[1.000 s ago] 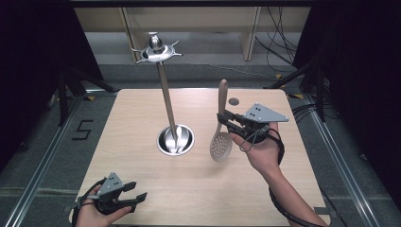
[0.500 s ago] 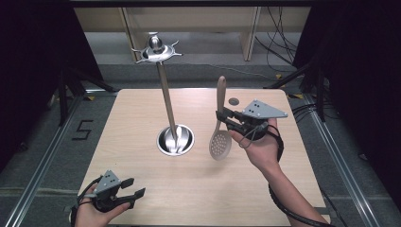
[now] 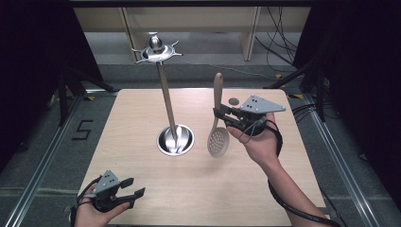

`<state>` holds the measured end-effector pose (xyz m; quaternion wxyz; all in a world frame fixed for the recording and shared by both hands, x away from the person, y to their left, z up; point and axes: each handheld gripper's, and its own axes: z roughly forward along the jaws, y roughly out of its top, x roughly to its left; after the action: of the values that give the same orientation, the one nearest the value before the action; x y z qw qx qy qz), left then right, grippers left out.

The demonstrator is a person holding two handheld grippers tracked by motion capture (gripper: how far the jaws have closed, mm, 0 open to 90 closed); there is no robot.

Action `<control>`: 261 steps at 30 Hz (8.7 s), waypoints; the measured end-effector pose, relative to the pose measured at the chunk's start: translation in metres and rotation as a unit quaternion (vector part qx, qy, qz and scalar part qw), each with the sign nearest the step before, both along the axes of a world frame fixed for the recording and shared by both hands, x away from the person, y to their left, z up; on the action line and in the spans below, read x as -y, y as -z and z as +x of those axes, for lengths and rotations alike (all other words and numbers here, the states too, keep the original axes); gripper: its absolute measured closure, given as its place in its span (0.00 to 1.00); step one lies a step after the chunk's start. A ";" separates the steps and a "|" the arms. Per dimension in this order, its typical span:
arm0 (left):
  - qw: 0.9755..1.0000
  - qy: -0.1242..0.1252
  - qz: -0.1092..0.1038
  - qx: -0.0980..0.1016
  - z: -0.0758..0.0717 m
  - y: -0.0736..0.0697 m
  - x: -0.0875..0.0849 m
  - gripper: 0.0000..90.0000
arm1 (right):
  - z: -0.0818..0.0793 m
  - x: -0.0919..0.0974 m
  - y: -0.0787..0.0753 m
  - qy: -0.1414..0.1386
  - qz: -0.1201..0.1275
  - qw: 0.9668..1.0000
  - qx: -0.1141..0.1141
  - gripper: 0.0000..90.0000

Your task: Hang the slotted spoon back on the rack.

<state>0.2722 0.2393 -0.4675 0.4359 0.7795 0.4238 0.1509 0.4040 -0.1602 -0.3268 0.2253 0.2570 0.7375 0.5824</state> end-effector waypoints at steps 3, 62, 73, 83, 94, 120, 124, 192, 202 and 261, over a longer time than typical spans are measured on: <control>1.000 -0.001 0.000 0.000 0.000 0.000 0.000 0.45 | 0.003 0.000 -0.001 -0.002 -0.001 1.000 0.002 0.84; 1.000 -0.006 -0.004 0.002 -0.001 -0.002 -0.002 0.45 | 0.008 -0.047 -0.015 -0.019 -0.018 1.000 -0.011 0.84; 1.000 -0.010 -0.009 0.007 -0.001 -0.003 -0.002 0.45 | 0.007 -0.051 -0.018 -0.019 -0.020 1.000 -0.004 0.84; 0.988 -0.008 -0.089 0.126 0.034 -0.088 0.027 0.43 | 0.002 -0.055 -0.014 -0.013 -0.025 1.000 -0.013 0.84; 0.970 0.048 -0.140 0.194 0.096 -0.180 0.111 0.49 | -0.001 -0.062 -0.006 -0.019 -0.039 0.999 -0.001 0.84; 0.964 0.146 -0.132 0.176 0.131 -0.203 0.101 0.82 | -0.026 -0.042 0.004 -0.021 -0.096 0.994 0.044 0.57; 0.959 0.180 -0.139 0.170 0.136 -0.208 0.088 0.82 | -0.035 -0.025 0.014 -0.019 -0.093 0.995 0.017 0.57; 0.954 0.220 -0.179 0.100 0.175 -0.220 0.049 0.82 | -0.042 0.062 0.106 0.038 -0.109 0.988 -0.101 0.54; 0.955 0.212 -0.186 0.095 0.181 -0.216 0.046 0.82 | -0.042 0.063 0.106 0.035 -0.110 0.988 -0.107 0.54; 0.994 -0.016 0.014 0.106 0.063 -0.009 -0.017 0.38 | -0.041 0.067 0.117 0.036 -0.109 0.983 -0.143 0.50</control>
<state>0.3352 0.2564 -0.4588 0.4648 0.7581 0.3860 0.2455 0.3627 -0.2272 -0.4438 0.1648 0.3385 0.8112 0.4475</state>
